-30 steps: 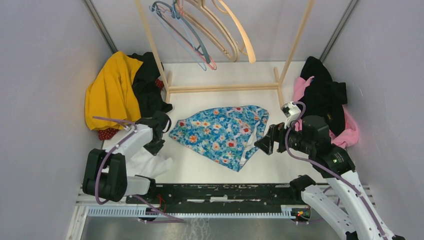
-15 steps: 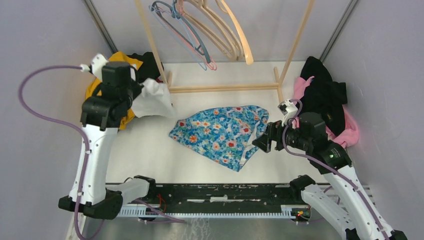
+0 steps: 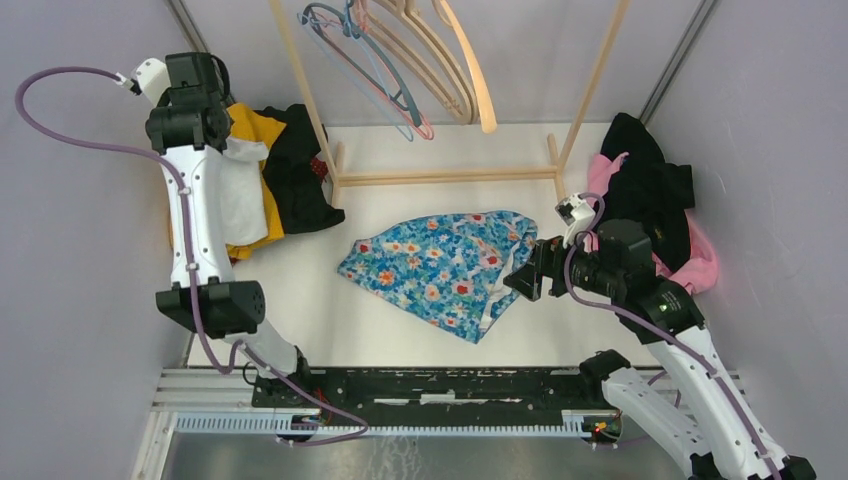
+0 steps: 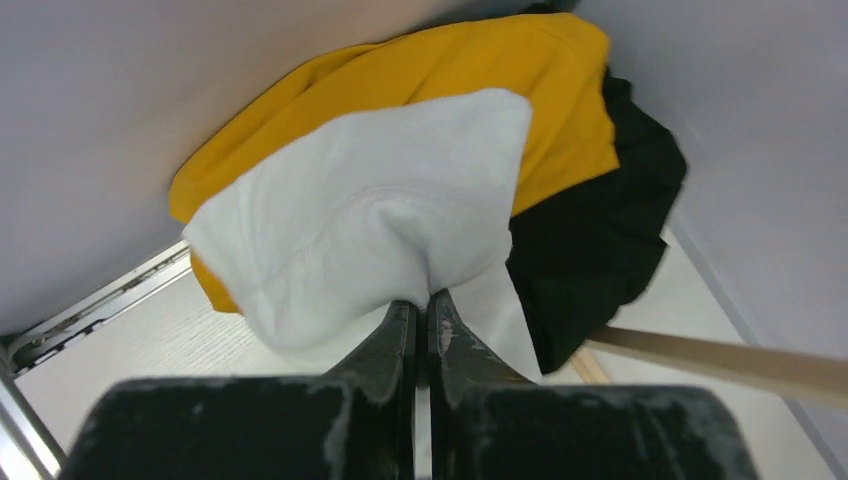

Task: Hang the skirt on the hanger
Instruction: Place the skirt in the bin.

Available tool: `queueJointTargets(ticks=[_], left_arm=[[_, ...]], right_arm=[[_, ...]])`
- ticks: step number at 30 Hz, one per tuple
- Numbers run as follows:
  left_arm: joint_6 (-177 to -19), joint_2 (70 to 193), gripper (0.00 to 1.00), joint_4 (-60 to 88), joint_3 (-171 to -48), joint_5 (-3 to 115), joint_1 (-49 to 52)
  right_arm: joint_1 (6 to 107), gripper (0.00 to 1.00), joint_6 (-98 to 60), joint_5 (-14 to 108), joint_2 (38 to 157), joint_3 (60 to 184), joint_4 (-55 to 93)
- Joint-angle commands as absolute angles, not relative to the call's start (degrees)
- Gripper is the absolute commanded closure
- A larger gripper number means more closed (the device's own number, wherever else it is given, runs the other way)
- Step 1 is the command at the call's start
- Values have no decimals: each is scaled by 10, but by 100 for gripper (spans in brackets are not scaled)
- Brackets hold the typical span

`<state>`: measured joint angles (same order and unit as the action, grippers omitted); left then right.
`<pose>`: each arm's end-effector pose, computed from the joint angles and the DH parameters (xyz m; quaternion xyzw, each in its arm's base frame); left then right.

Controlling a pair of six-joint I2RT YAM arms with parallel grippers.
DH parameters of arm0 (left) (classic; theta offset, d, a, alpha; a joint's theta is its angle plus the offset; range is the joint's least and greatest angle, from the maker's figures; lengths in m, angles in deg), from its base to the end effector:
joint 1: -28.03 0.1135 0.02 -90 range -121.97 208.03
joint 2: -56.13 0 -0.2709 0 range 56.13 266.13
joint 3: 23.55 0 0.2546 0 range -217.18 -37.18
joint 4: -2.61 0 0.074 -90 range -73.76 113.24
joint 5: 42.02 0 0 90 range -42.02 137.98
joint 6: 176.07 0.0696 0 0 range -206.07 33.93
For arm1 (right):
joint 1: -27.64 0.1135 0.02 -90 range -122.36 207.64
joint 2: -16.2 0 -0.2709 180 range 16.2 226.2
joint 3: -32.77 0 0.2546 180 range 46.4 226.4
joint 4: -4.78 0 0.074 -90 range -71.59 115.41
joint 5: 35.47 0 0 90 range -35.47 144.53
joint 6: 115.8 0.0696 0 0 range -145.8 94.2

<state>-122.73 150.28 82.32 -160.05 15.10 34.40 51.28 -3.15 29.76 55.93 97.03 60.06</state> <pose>0.3268 0.0745 0.4748 -0.4320 0.7538 0.1338 0.4768 0.1360 0.0913 0.3222 -0.1134 0.8481 0.3612 0.3707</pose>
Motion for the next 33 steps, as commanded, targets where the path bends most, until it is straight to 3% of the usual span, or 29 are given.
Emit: queueJointTargets(ticks=[1, 4, 5, 12, 17, 20, 26, 33], left_arm=[[-1214, 1542, 95, 769, -1571, 139, 382], [-1210, 1562, 62, 729, -1539, 159, 395], [-1200, 1571, 55, 720, -1537, 172, 395], [-1181, 1506, 35, 695, -1493, 181, 395], [-1173, 1443, 34, 701, -1465, 208, 396], [-1164, 1382, 29, 675, -1391, 266, 395], [-1148, 1278, 29, 641, -1252, 356, 388], [-1159, 1209, 29, 604, -1104, 340, 287]], right_arm=[[514, 13, -36, 306, 573, 993, 578], [514, 13, -35, 316, 587, 988, 568], [514, 13, -35, 320, 592, 985, 565], [514, 13, -4, 398, 657, 944, 505], [513, 22, 9, 454, 749, 926, 441], [514, 29, -10, 480, 813, 935, 412], [514, 43, -89, 478, 942, 997, 385], [522, 42, -119, 482, 1025, 1055, 394]])
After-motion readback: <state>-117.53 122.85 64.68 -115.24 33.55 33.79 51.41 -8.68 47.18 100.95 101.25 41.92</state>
